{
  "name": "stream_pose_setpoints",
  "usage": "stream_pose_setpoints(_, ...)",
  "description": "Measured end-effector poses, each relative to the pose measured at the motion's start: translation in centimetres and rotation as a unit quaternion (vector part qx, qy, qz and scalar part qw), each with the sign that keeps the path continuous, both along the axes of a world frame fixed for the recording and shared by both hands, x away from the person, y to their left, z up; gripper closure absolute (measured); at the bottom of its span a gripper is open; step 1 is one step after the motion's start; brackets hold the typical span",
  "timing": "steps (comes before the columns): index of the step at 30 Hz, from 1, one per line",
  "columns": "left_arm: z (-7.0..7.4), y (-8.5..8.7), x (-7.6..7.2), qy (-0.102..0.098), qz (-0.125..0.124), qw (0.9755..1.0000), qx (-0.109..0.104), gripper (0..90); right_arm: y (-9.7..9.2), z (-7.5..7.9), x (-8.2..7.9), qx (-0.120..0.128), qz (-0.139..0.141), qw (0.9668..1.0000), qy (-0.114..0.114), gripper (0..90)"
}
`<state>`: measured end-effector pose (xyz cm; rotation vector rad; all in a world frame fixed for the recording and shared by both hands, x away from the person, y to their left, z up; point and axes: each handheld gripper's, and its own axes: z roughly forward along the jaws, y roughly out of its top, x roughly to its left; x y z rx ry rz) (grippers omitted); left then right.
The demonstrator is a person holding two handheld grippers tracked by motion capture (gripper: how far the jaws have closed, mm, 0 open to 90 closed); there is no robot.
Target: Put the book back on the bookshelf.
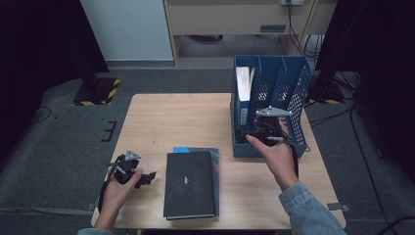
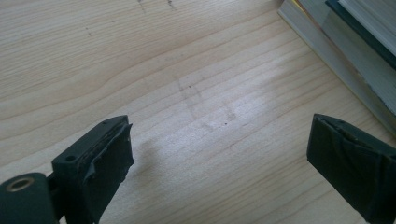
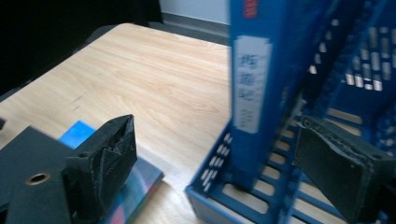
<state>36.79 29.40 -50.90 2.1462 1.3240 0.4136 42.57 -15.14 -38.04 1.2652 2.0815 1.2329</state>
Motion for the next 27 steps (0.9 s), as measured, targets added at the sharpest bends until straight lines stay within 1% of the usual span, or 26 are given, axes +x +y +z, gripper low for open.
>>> stream_pose_setpoints(3,0.1,-0.2,-0.1,-0.004,-0.001,1.0000,-0.004,6.3,0.6,-0.3,-0.7,0.000,0.019,0.9998,-0.006,12.4)
stream_pose_setpoints(4,0.1,-0.2,-0.2,-0.006,-0.004,1.0000,-0.006,6.3,0.8,-0.5,-1.0,0.000,0.026,0.9996,-0.005,12.4)
stream_pose_setpoints(6,0.2,-0.2,-0.2,-0.009,-0.005,0.9998,-0.015,6.1,1.3,-0.7,-1.6,0.000,0.037,0.9993,-0.006,14.3)
stream_pose_setpoints(8,0.2,-0.2,-0.3,-0.011,-0.006,0.9998,-0.018,5.9,1.7,-0.9,-2.2,-0.016,0.048,0.9987,0.000,18.7)
stream_pose_setpoints(10,0.2,-0.2,-0.5,-0.011,-0.002,0.9997,-0.020,5.9,2.2,-1.2,-2.6,-0.028,0.054,0.9981,0.000,18.4)
stream_pose_setpoints(12,0.2,0.0,-0.5,-0.013,0.000,0.9997,-0.020,5.8,2.7,-1.5,-2.8,-0.027,0.065,0.9975,0.012,18.8)
stream_pose_setpoints(13,0.2,0.0,-0.5,-0.013,0.002,0.9997,-0.020,5.8,3.0,-1.6,-3.0,-0.032,0.072,0.9968,0.016,18.8)
stream_pose_setpoints(16,0.2,0.2,-0.5,-0.012,0.004,0.9998,-0.018,5.8,3.8,-1.9,-3.4,-0.034,0.087,0.9952,0.029,18.7)
stream_pose_setpoints(21,0.2,0.3,-0.7,-0.016,0.013,0.9996,-0.022,5.8,5.5,-2.7,-4.2,-0.024,0.110,0.9932,0.028,17.5)
stream_pose_setpoints(24,0.3,0.5,-1.0,-0.016,0.019,0.9991,-0.033,5.9,6.5,-3.4,-4.8,-0.021,0.125,0.9916,0.028,15.9)
stream_pose_setpoints(25,0.2,0.6,-1.1,-0.014,0.021,0.9987,-0.043,5.9,6.9,-3.7,-5.0,-0.019,0.125,0.9914,0.033,15.9)
stream_pose_setpoints(26,0.2,0.8,-1.2,-0.013,0.024,0.9981,-0.055,5.8,7.3,-4.1,-5.2,-0.022,0.121,0.9918,0.035,15.9)
stream_pose_setpoints(27,0.3,0.9,-1.5,-0.014,0.027,0.9976,-0.062,5.7,7.7,-4.5,-5.3,-0.027,0.123,0.9912,0.040,16.0)
